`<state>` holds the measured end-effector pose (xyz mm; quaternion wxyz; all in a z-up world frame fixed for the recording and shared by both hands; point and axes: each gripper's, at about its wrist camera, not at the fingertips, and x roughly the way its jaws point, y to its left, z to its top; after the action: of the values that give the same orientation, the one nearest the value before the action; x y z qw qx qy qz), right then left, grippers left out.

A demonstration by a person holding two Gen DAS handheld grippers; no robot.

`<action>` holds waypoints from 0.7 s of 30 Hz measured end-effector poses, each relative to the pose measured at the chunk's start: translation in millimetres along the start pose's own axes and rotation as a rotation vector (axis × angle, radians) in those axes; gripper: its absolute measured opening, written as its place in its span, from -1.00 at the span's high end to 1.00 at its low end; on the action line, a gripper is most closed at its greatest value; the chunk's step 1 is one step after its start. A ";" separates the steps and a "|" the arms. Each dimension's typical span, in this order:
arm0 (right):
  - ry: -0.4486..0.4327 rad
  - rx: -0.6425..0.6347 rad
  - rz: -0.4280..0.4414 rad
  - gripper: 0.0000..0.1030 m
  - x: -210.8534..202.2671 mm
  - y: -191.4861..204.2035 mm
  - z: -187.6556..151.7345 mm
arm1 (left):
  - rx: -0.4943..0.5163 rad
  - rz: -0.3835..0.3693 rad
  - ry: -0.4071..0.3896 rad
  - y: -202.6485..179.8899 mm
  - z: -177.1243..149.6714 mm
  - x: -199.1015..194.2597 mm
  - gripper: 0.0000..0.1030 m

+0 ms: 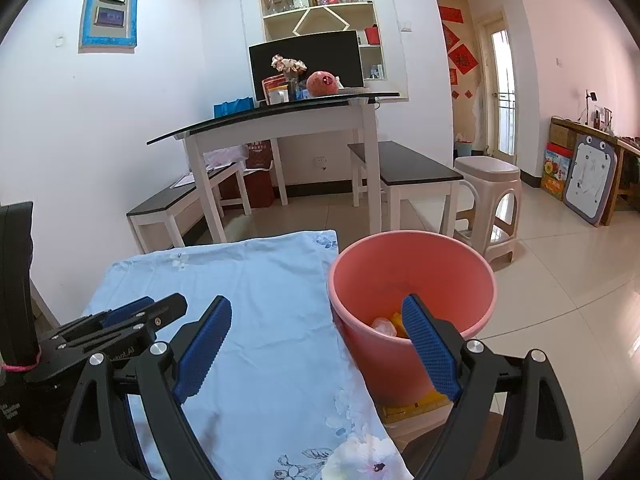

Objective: Collect trash

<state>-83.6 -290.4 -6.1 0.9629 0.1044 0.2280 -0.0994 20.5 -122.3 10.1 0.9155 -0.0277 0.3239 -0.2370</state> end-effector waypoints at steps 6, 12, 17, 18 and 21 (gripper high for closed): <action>0.008 0.018 -0.005 -0.66 3.8 -1.5 1.4 | -0.001 -0.007 0.013 0.3 -4.4 3.8 0.11; 0.019 0.028 -0.008 -0.66 8.7 -2.8 2.9 | 0.000 -0.010 0.015 -0.4 -4.6 5.0 0.11; 0.027 0.028 -0.007 -0.66 13.5 -2.3 3.5 | 0.000 -0.009 0.016 0.0 -4.2 5.7 0.11; 0.030 0.027 -0.007 -0.66 14.7 -2.3 3.2 | -0.001 -0.009 0.017 0.1 -4.2 6.0 0.11; 0.036 0.028 -0.007 -0.66 17.4 -2.1 2.5 | 0.000 -0.009 0.018 0.7 -4.3 6.5 0.11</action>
<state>-67.9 -295.5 -12.3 0.9568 0.1189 0.2442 -0.1040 22.6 -124.2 2.8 0.9115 -0.0271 0.3321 -0.2412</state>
